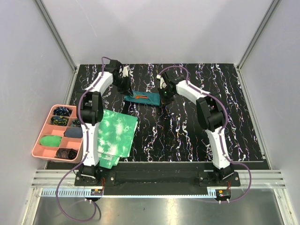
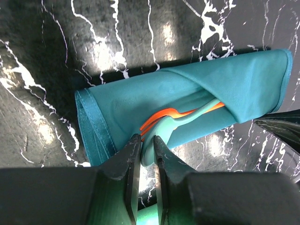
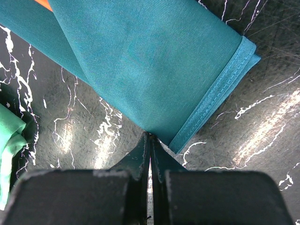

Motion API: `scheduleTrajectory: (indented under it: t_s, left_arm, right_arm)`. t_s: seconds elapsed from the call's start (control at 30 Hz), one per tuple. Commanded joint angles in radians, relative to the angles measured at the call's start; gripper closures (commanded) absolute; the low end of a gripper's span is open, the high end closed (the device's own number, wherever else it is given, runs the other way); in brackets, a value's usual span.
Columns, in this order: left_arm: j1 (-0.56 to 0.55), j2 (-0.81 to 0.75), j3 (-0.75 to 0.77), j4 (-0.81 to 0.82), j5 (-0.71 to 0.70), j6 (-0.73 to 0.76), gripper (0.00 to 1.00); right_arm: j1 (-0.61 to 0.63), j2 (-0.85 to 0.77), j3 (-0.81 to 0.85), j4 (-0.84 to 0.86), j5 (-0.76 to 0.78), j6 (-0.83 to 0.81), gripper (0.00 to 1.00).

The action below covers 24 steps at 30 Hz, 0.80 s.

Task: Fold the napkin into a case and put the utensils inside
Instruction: Insert the spoon into the folded napkin.

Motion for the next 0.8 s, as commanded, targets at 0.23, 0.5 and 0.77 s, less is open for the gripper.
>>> scheduleTrajectory:
  t_s: [0.23, 0.5, 0.77]
  left_arm:
    - [-0.006, 0.000, 0.064, 0.038, 0.043, 0.003, 0.74]
    - [-0.007, 0.004, 0.071, 0.041, 0.035, 0.015, 0.72]
    - [-0.007, 0.032, 0.087, 0.064, 0.032, -0.003, 0.76]
  right_arm:
    - [0.006, 0.013, 0.062, -0.010, 0.037, -0.007, 1.00]
    - [0.006, 0.020, 0.074, -0.018, 0.039, -0.007, 1.00]
    - [0.008, 0.024, 0.085, -0.024, 0.039, -0.007, 1.00]
